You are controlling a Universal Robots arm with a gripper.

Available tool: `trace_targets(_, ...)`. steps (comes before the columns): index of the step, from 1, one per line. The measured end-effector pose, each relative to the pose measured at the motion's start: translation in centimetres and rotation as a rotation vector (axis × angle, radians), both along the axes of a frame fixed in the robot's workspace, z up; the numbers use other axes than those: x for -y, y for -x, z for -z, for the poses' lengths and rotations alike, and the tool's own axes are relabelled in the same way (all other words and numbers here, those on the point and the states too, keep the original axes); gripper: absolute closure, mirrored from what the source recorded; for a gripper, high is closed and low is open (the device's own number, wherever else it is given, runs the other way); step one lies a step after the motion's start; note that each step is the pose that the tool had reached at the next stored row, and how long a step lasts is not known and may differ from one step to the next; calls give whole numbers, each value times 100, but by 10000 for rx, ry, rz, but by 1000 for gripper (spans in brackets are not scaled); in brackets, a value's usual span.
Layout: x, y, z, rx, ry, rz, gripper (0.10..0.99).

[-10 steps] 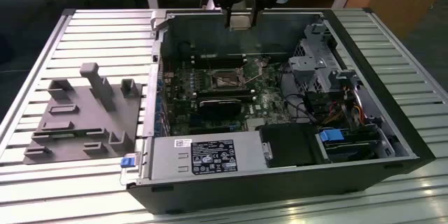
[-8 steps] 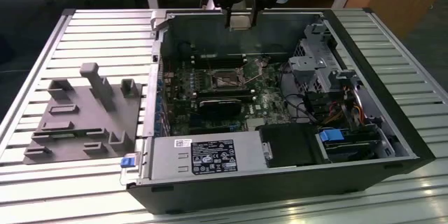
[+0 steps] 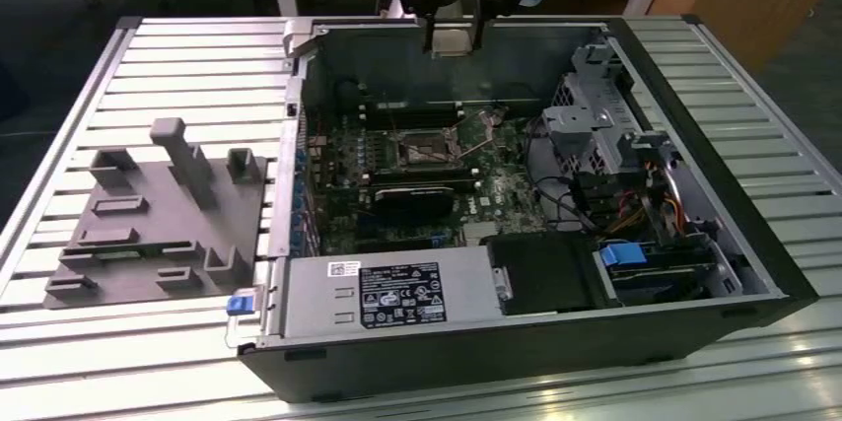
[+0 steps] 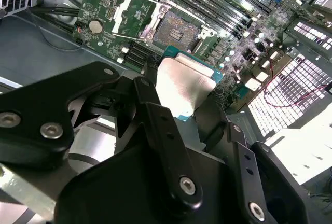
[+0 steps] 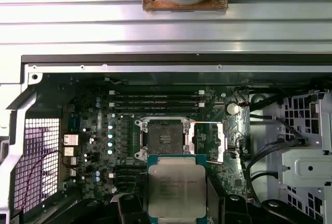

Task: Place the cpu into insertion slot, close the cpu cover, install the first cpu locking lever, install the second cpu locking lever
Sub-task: 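Place the cpu into insertion slot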

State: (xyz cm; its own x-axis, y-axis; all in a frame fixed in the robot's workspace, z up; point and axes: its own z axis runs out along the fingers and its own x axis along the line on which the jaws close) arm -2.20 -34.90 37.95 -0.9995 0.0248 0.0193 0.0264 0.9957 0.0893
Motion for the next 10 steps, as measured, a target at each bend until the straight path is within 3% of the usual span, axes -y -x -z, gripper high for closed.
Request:
trace_targets(4, 0, 0, 13, 0, 1, -1, 549)
trace_targets(10, 0, 0, 102, 0, 1, -1, 549)
